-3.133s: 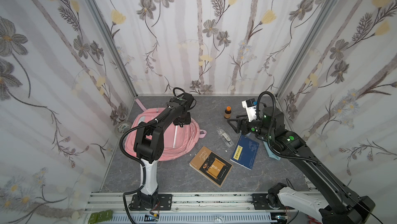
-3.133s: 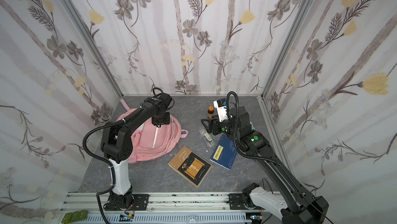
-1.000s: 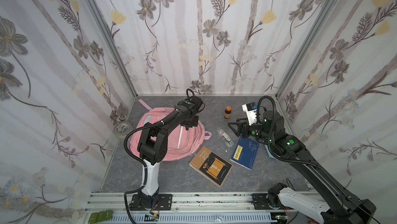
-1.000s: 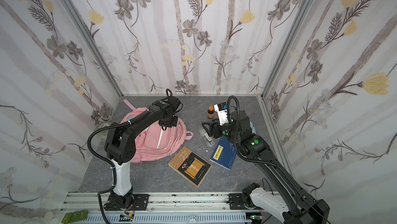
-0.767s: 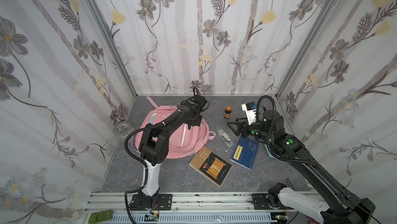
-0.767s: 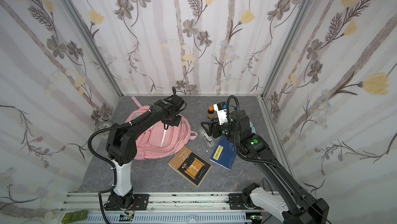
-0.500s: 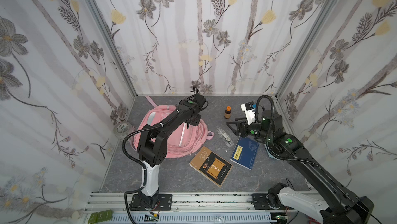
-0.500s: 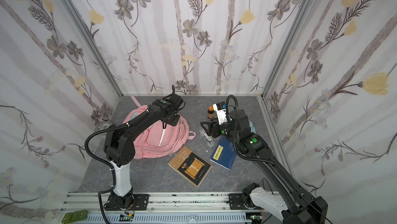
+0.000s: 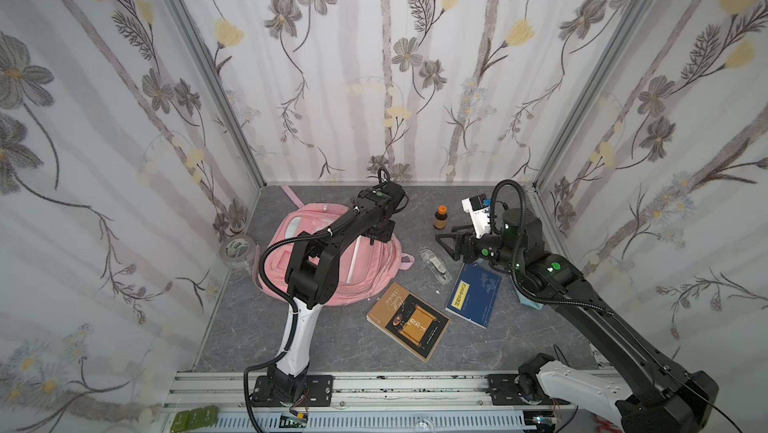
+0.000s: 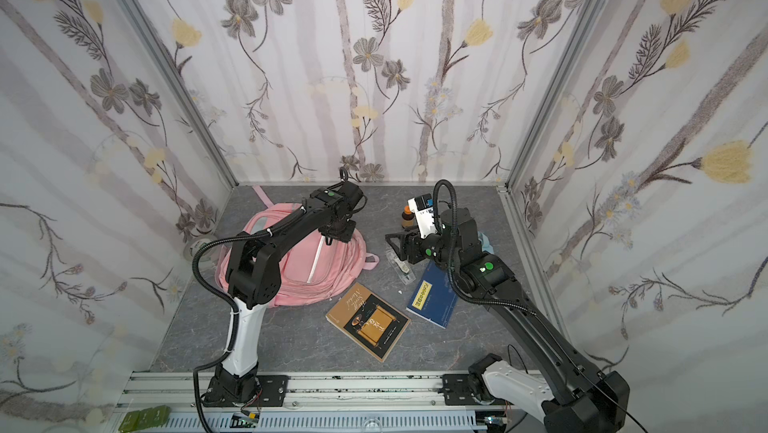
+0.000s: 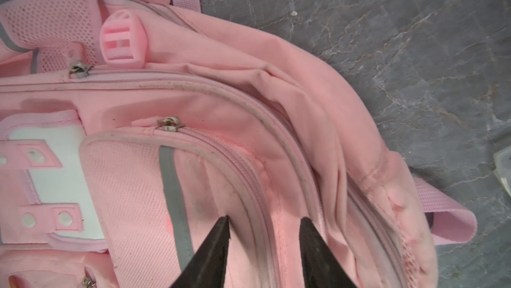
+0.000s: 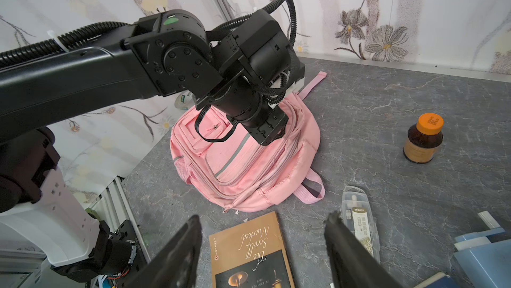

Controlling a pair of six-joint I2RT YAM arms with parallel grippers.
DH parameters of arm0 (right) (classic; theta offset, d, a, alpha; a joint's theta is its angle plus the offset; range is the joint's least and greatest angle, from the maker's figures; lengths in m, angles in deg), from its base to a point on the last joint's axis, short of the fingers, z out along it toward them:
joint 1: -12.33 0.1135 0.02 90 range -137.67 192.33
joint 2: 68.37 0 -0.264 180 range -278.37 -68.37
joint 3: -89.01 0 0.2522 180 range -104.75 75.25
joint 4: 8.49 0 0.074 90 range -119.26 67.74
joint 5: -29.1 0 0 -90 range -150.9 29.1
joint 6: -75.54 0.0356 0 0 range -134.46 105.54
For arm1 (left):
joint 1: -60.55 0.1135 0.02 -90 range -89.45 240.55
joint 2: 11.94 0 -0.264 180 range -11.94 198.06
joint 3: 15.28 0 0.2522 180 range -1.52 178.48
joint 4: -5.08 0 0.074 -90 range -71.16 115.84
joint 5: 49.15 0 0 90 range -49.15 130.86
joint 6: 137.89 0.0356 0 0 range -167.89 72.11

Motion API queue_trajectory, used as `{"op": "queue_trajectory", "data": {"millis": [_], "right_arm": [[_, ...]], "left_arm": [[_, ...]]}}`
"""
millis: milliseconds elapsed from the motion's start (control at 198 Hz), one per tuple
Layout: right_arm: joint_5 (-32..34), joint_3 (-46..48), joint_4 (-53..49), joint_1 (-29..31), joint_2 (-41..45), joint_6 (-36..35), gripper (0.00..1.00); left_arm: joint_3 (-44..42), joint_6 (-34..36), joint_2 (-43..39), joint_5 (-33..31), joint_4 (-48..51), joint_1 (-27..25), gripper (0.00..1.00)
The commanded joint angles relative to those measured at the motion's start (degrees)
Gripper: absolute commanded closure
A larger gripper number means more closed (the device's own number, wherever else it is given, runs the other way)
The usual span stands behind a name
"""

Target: Pack the student bag

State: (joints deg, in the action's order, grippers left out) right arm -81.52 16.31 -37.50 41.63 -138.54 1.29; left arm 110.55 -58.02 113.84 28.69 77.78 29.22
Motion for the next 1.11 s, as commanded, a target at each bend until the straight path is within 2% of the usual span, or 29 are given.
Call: {"op": "queue_trajectory", "data": {"millis": [0,71,202,299,400,521,653,749,881,1012,1109], "right_arm": [[0.12,-0.48,0.83,0.06,-0.05,-1.07,0.30],[0.40,-0.56,0.83,0.05,-0.26,-1.20,0.30],[0.58,-1.00,0.73,0.06,-0.50,-1.20,0.30],[0.53,-1.17,0.73,0.03,-0.58,-1.16,0.30],[0.54,-1.18,0.64,0.05,-0.74,-1.16,0.30],[0.00,-1.33,0.87,0.05,-1.31,-0.90,0.30],[-0.99,-2.85,0.42,0.05,-2.98,-0.85,0.30],[-0.93,-4.02,-0.05,0.05,-3.89,-0.96,0.31],[-0.82,-4.17,0.46,0.01,-3.92,-0.63,0.31],[-0.65,-4.35,0.39,-0.01,-3.96,-0.81,0.30],[-0.76,-4.48,0.08,0.01,-4.40,-1.07,0.30]], "left_arm": [[0.54,-0.65,0.80,-1.77,1.99,0.65,0.68],[0.66,-0.12,1.50,-1.62,2.56,0.66,0.76],[0.41,0.19,2.16,-1.23,2.64,0.77,0.83],[0.55,0.59,2.37,-0.41,2.18,0.83,1.00],[1.16,1.50,1.28,-1.95,0.83,0.75,1.00],[4.89,5.79,0.24,-5.61,-0.67,0.66,1.00],[12.43,14.34,1.29,-8.66,-0.05,0.59,1.00],[14.15,21.79,0.70,-10.76,-1.52,0.15,1.00],[10.30,29.20,-3.44,-10.53,-4.68,-0.11,1.00],[-2.55,39.28,-12.17,-9.85,-13.41,-1.42,1.00],[-9.73,42.23,-18.23,-6.44,-16.84,-1.62,1.00]]}}
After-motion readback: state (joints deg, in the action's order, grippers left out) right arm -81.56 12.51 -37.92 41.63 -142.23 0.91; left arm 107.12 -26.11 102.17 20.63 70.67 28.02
